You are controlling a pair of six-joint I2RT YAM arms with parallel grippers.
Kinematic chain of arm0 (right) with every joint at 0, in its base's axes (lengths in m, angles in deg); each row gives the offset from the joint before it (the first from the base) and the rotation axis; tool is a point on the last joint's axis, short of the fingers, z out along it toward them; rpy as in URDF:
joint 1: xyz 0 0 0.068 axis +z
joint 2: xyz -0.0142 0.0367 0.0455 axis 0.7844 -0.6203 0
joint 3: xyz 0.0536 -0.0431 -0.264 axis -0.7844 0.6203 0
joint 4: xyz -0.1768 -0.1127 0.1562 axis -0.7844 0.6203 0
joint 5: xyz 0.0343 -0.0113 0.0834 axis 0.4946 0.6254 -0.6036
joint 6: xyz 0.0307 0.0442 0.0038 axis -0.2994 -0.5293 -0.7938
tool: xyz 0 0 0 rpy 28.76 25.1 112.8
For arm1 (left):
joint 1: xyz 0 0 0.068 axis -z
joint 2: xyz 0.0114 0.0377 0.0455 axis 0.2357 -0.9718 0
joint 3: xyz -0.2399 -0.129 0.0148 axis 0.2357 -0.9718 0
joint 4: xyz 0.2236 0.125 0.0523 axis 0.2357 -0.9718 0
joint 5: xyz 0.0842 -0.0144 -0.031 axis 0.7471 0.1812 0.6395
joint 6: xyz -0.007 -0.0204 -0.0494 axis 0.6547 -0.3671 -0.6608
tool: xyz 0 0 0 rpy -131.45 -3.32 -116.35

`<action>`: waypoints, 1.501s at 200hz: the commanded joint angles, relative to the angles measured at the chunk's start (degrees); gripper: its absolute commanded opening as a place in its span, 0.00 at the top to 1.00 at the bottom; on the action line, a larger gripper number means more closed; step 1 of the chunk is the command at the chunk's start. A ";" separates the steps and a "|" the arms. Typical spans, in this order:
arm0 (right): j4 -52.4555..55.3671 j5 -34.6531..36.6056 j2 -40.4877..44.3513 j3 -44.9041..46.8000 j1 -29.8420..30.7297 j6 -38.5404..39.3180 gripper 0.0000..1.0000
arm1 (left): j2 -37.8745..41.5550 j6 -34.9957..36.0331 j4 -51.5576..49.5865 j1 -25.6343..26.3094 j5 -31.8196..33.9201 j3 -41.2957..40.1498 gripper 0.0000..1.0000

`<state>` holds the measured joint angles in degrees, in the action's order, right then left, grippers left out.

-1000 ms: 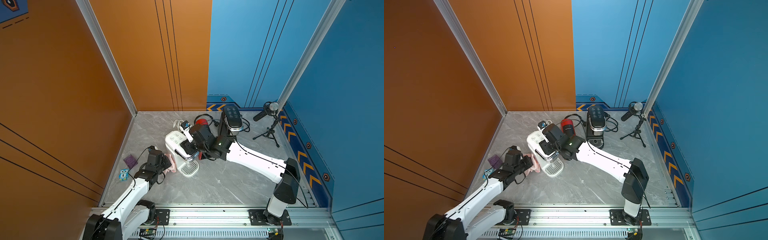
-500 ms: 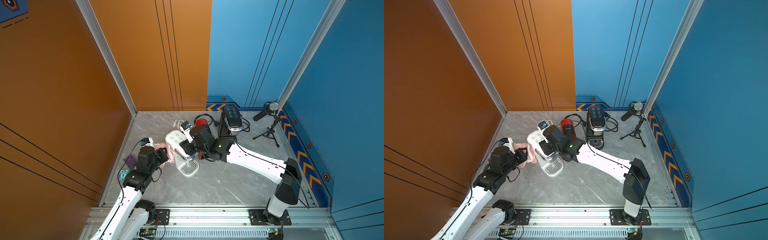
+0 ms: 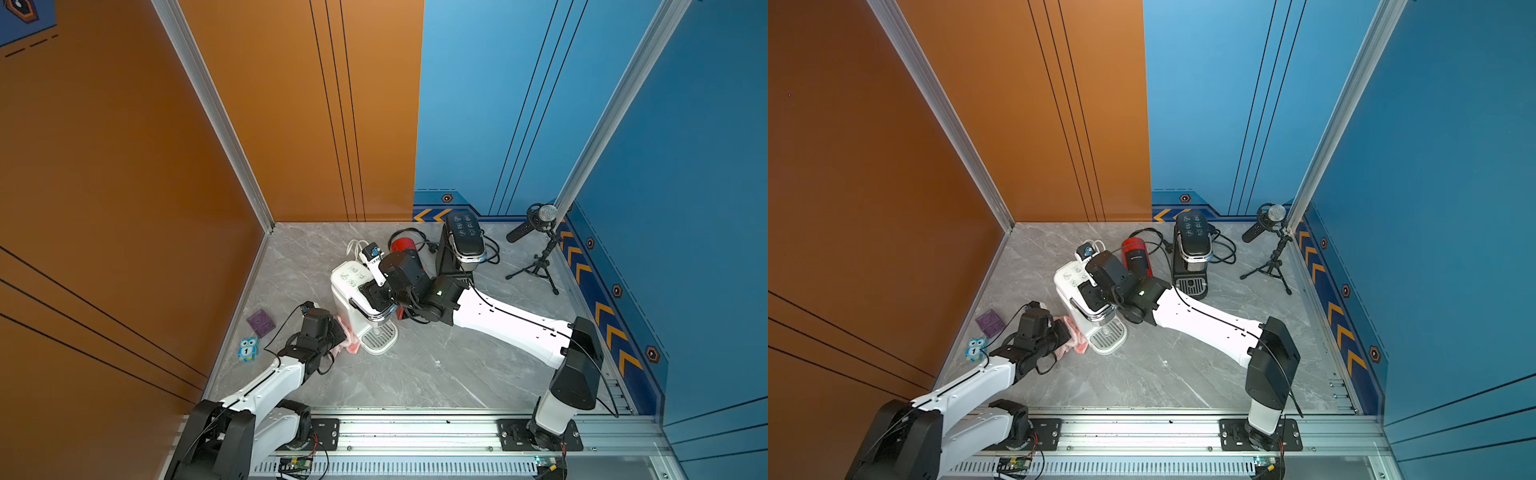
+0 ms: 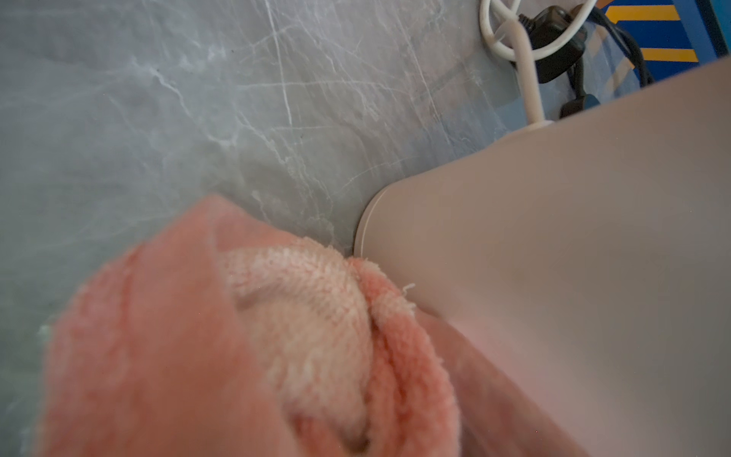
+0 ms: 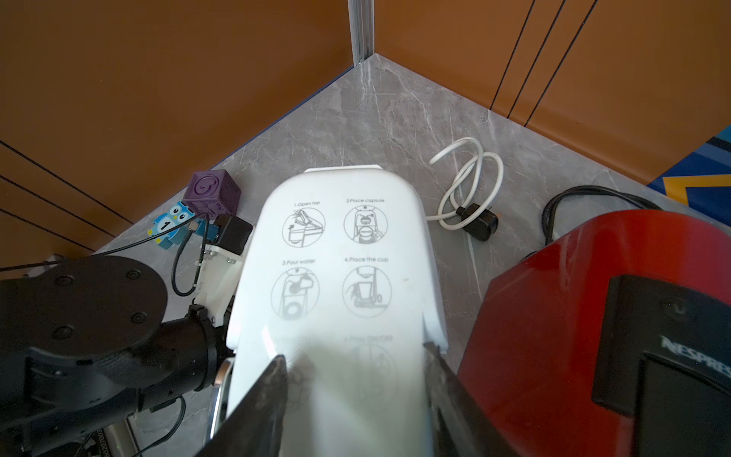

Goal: Wipe the surface of a coffee machine
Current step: Wipe the dirt from the surface of the coffee machine, then adjust the cleaning item.

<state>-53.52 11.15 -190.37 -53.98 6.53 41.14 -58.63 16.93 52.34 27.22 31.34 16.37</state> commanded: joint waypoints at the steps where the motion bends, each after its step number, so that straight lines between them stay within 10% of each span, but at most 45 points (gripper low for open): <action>1: 13.66 -1.99 -3.15 2.47 1.11 -0.69 0.44 | 1.84 0.36 5.73 -0.09 -4.99 3.92 1.00; 140: 13.28 -6.46 1.11 1.22 1.77 -4.41 0.40 | 34.34 4.24 -36.19 -10.51 -12.74 28.37 1.00; 189: 11.45 -12.73 7.76 -0.55 0.67 -7.67 0.34 | 31.62 12.03 -35.85 -12.22 -23.40 35.81 1.00; 239: -7.01 -35.18 11.54 5.17 -6.03 -21.78 0.31 | 25.59 14.50 -30.26 -12.70 -34.35 40.92 1.00; 300: -32.00 -45.74 11.55 13.87 -8.71 -39.13 0.25 | 19.19 -2.41 0.57 -12.81 -44.44 33.59 1.00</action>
<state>-71.77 -28.22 -179.03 -42.02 -1.97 11.15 -37.73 23.70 33.66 14.76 -6.32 53.70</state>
